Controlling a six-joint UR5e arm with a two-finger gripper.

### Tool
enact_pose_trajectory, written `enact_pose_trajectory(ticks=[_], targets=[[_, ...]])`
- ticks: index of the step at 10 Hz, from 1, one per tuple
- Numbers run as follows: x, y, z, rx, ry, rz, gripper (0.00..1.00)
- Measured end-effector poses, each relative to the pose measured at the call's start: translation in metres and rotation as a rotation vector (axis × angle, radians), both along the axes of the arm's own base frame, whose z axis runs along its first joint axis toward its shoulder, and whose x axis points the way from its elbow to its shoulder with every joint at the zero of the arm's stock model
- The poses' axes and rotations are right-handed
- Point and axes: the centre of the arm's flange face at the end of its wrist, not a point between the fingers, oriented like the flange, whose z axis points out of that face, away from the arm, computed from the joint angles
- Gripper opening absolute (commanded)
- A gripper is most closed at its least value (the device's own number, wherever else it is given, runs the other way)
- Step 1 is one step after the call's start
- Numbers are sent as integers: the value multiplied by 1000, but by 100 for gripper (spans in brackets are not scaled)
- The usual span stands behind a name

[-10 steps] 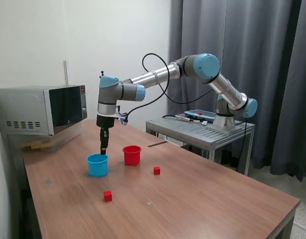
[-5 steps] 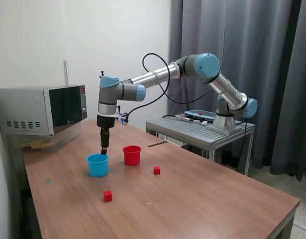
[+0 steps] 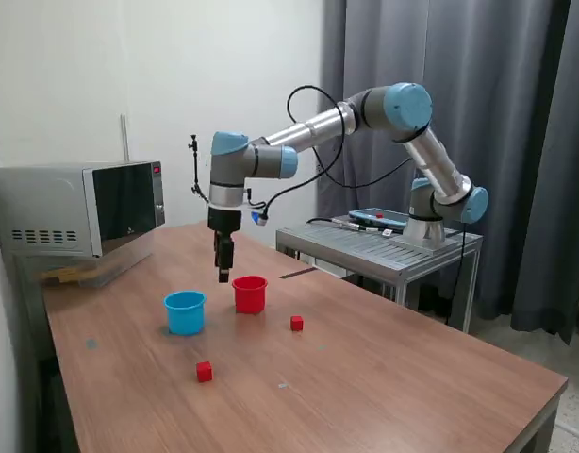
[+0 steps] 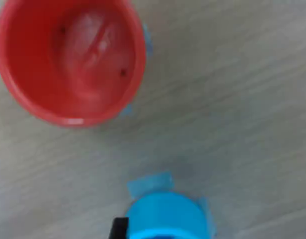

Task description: Place red objects in the red bin, and blue objects in the blue bin.

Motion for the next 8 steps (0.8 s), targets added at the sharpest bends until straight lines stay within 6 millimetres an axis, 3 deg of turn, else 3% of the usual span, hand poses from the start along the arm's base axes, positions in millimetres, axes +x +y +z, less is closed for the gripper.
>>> enact_pose_trajectory(ticks=[6, 8], targets=[[45, -85, 3, -15, -53, 14, 100], [67, -102, 6, -19, -73, 17, 100]])
